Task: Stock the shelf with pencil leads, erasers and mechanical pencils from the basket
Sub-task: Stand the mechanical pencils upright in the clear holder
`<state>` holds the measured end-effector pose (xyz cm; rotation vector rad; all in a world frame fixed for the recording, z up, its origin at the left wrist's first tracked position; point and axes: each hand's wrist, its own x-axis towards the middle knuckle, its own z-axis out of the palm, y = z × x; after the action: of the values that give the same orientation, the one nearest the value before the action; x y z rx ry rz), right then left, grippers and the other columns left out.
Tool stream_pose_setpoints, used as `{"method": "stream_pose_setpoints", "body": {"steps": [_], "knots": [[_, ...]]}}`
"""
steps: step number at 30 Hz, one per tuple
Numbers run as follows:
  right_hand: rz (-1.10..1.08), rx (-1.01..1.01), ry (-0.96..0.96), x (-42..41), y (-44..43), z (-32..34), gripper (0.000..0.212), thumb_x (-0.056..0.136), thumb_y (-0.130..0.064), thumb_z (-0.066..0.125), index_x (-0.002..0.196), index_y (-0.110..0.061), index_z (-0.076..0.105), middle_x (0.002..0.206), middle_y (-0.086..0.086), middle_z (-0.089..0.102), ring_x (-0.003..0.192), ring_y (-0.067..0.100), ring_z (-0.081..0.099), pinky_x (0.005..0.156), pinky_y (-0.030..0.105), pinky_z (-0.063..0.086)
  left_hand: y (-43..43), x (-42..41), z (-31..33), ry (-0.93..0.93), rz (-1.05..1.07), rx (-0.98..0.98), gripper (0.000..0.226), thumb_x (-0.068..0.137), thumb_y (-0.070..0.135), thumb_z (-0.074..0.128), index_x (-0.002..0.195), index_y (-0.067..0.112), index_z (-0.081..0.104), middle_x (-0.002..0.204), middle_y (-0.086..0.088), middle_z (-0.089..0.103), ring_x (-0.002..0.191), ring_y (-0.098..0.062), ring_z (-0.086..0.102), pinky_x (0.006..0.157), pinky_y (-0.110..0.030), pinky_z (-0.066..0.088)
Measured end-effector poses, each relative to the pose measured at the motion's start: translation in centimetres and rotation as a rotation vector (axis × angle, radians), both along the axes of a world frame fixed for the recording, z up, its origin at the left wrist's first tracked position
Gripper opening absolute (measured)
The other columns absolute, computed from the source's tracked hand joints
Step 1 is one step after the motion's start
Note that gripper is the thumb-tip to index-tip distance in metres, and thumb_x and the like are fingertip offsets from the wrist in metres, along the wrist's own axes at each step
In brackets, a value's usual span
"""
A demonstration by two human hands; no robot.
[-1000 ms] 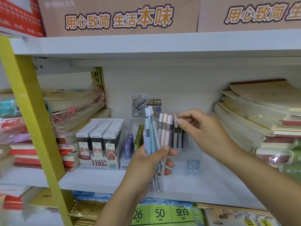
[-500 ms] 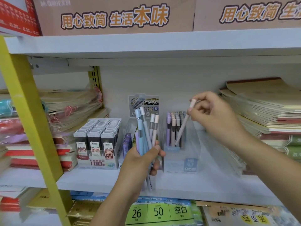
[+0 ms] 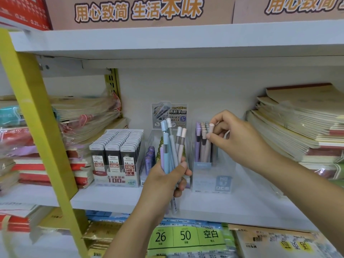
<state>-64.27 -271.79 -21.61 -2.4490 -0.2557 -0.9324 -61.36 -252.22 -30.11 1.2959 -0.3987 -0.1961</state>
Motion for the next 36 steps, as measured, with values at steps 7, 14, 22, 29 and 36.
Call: {"method": "stream_pose_setpoints", "body": {"steps": [7, 14, 22, 29, 36], "knots": [[-0.122, -0.217, -0.017, 0.3, 0.4, -1.0, 0.020, 0.082, -0.032, 0.072, 0.094, -0.030, 0.055, 0.075, -0.011, 0.060, 0.079, 0.011, 0.052, 0.064, 0.033, 0.045, -0.1, -0.3, 0.4, -0.004, -0.046, -0.013, 0.016, 0.096, 0.021, 0.063, 0.110, 0.015, 0.066, 0.083, -0.004, 0.074, 0.050, -0.010, 0.051, 0.045, -0.021, 0.039], [0.042, 0.302, 0.026, -1.1, 2.7, -0.4, 0.015, 0.084, -0.034, 0.069, 0.096, -0.026, 0.066, 0.078, -0.007, 0.066, 0.070, 0.004, 0.059, 0.065, 0.017, 0.046, -0.3, -0.8, 0.5, -0.047, -0.130, -0.005, 0.030, 0.084, 0.028, 0.066, 0.113, 0.019, 0.067, 0.099, -0.007, 0.077, 0.055, -0.011, 0.058, 0.046, -0.019, 0.040], [0.128, 0.699, -0.119, -2.3, 2.2, 1.9, 0.009, 0.090, -0.015, 0.063, 0.091, -0.020, 0.055, 0.068, -0.001, 0.068, 0.057, 0.004, 0.063, 0.051, 0.017, 0.045, 0.5, -0.8, 0.2, -0.059, -0.108, 0.002, 0.016, 0.095, 0.019, 0.062, 0.108, 0.023, 0.070, 0.103, -0.005, 0.077, 0.062, -0.011, 0.064, 0.046, -0.021, 0.044], [0.057, 0.285, -0.089, -1.8, 1.0, 1.2, 0.016, 0.086, -0.018, 0.068, 0.086, -0.027, 0.055, 0.074, -0.004, 0.065, 0.067, 0.011, 0.060, 0.056, 0.013, 0.042, 0.6, -0.5, 0.0, -0.030, -0.066, -0.018, 0.021, 0.098, 0.021, 0.060, 0.097, 0.037, 0.074, 0.094, -0.004, 0.076, 0.055, -0.010, 0.051, 0.044, -0.020, 0.035], [0.049, 0.154, -0.044, -1.2, 1.1, -0.5, 0.016, 0.085, -0.020, 0.069, 0.086, -0.025, 0.054, 0.073, -0.010, 0.065, 0.066, 0.001, 0.058, 0.058, 0.006, 0.039, 0.8, -0.4, -0.5, -0.006, -0.072, -0.013, 0.018, 0.098, 0.024, 0.061, 0.098, 0.037, 0.074, 0.088, -0.003, 0.074, 0.054, -0.009, 0.051, 0.043, -0.019, 0.034]]}}
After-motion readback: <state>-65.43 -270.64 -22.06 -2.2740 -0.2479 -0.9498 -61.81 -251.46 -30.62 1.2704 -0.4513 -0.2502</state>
